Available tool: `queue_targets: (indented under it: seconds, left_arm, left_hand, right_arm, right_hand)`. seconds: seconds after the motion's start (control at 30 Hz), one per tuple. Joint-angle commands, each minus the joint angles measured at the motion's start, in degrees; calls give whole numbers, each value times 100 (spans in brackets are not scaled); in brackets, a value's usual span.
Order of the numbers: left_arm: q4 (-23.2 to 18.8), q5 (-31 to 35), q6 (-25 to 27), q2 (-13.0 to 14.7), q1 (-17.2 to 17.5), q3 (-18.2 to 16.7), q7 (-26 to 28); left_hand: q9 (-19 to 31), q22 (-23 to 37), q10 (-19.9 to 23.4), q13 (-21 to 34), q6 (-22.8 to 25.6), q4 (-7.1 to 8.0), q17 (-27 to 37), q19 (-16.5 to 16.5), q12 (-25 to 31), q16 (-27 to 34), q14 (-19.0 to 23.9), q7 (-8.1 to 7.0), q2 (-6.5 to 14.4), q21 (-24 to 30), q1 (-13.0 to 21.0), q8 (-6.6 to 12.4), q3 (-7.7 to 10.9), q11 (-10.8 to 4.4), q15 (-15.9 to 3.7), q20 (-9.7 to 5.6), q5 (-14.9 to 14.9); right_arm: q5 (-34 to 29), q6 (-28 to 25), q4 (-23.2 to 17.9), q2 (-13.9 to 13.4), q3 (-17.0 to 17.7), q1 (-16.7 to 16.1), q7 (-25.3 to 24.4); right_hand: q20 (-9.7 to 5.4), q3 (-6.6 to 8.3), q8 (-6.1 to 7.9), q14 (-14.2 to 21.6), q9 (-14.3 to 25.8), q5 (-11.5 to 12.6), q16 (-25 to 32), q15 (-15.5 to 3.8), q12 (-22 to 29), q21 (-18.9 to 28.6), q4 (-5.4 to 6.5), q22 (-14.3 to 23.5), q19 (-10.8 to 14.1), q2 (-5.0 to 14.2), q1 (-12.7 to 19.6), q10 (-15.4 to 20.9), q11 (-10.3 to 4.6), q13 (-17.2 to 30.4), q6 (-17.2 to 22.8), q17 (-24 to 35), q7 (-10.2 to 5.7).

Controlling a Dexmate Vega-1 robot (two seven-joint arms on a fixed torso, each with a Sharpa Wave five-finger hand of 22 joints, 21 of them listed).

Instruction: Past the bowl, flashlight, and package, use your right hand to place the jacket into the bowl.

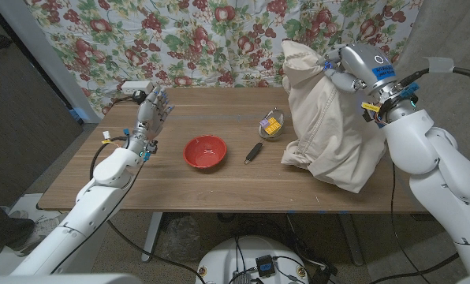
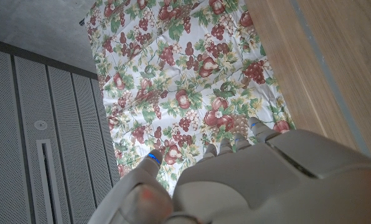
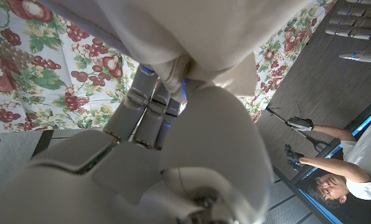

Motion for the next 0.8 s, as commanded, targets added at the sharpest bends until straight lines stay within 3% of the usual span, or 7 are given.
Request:
queue_targets:
  seconds: [0.03, 0.8]
  left_arm:
    - [-10, -7, -17, 2, 38, -40, 5]
    - [-87, -28, -74, 8, 152, -182, 35]
  left_hand:
    - [20, 13, -442, 20, -263, 3, 3, 7, 11, 4, -423, -28, 622, 0, -3, 6, -18, 0, 23, 25, 50]
    - [20, 13, -445, 20, -258, 3, 2, 8, 8, 4, -420, -32, 622, -1, -3, 6, -18, -3, 17, 24, 51]
  right_arm:
    - [-20, 74, 5, 8, -139, 226, 38]
    - [-61, 164, 44, -55, -646, 785, 4]
  right_hand:
    - [-432, -22, -12, 337, 39, 49, -19, -629, 19, 51, 21, 10, -153, 55, 90, 72, -19, 197, 38, 25, 26]
    - [-433, -46, -31, 359, 72, 60, -49, -629, 1, 142, 28, -32, -196, 60, 105, 85, -26, 210, 40, 73, 16]
